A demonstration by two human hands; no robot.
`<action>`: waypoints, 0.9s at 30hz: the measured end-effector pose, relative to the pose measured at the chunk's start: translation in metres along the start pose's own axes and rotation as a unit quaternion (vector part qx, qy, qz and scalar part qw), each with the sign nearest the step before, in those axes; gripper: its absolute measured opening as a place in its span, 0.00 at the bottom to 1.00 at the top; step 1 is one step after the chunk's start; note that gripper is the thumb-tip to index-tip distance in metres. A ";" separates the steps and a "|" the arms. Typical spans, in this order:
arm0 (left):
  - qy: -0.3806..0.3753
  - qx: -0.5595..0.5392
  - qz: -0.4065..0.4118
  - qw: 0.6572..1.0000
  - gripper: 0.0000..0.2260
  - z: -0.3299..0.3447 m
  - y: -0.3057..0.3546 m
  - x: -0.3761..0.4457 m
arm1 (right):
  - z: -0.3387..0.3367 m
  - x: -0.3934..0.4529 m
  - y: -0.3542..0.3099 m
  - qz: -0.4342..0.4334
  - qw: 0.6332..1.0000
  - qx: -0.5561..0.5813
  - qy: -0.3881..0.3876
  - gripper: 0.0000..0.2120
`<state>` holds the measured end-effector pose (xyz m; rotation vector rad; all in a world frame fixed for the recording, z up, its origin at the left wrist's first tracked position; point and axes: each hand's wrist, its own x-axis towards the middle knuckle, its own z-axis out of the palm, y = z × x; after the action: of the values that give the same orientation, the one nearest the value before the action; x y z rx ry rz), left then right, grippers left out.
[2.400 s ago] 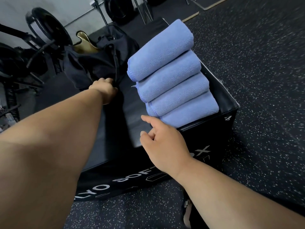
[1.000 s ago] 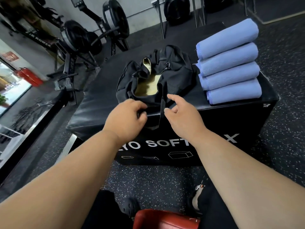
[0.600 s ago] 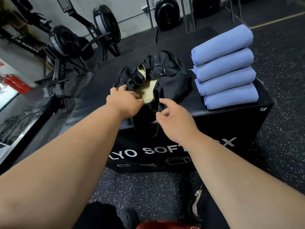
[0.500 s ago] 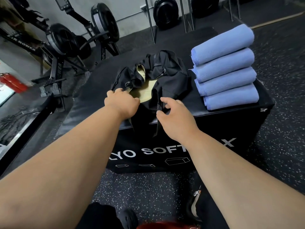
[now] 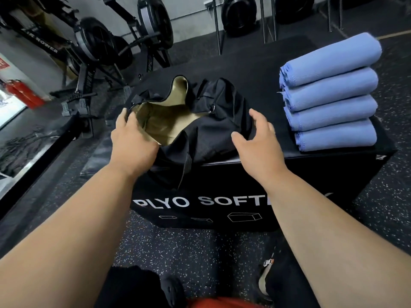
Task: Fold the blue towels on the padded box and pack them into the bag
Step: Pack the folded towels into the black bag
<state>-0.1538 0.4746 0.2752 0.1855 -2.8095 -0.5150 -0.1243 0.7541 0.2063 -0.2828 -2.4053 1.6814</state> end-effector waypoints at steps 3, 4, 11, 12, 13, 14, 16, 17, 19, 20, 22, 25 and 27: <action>-0.026 -0.030 0.020 0.999 0.35 -0.007 -0.003 -0.009 | 0.007 0.000 -0.001 0.001 0.999 -0.032 -0.037 0.32; -0.027 -0.043 0.024 0.998 0.37 -0.009 -0.001 -0.012 | 0.010 -0.001 -0.001 -0.002 0.998 -0.045 -0.041 0.32; -0.033 -0.098 0.028 0.994 0.40 -0.017 0.005 -0.014 | 0.020 0.001 0.000 -0.010 0.994 -0.100 -0.040 0.09; -0.038 -0.102 0.027 0.994 0.40 -0.017 0.006 -0.013 | 0.020 -0.001 -0.002 -0.016 0.994 -0.103 -0.042 0.05; -0.041 -0.107 0.029 0.993 0.39 -0.017 0.006 -0.010 | 0.021 -0.003 -0.003 -0.022 0.993 -0.108 -0.047 0.04; -0.040 -0.110 0.035 0.993 0.39 -0.018 0.006 -0.008 | 0.021 -0.005 -0.005 -0.027 0.991 -0.115 -0.055 0.05; -0.036 -0.108 0.051 0.992 0.38 -0.019 0.006 -0.004 | 0.022 -0.009 -0.010 -0.032 0.989 -0.125 -0.077 0.08; -0.037 -0.108 0.061 0.992 0.39 -0.021 0.007 -0.002 | 0.022 -0.011 -0.011 -0.032 0.988 -0.124 -0.089 0.08; -0.049 -0.112 0.086 0.989 0.38 -0.022 0.009 0.004 | 0.022 -0.014 -0.014 -0.033 0.986 -0.127 -0.103 0.09; -0.056 -0.116 0.092 0.987 0.38 -0.024 0.011 0.007 | 0.023 -0.015 -0.015 -0.034 0.985 -0.130 -0.104 0.09; -0.065 -0.118 0.083 0.987 0.39 -0.025 0.016 0.013 | 0.024 -0.017 -0.016 -0.032 0.987 -0.128 -0.088 0.09; -0.071 -0.138 0.075 0.985 0.38 -0.029 0.032 0.007 | 0.022 -0.017 -0.021 -0.015 0.993 -0.102 -0.052 0.15; -0.073 -0.153 0.094 0.981 0.34 -0.030 0.043 -0.004 | 0.019 -0.016 -0.025 -0.004 0.994 -0.101 -0.028 0.20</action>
<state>-0.1447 0.5057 0.3165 -0.1865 -2.7985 -0.9342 -0.1148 0.7238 0.2224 -0.2573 -2.6190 1.4616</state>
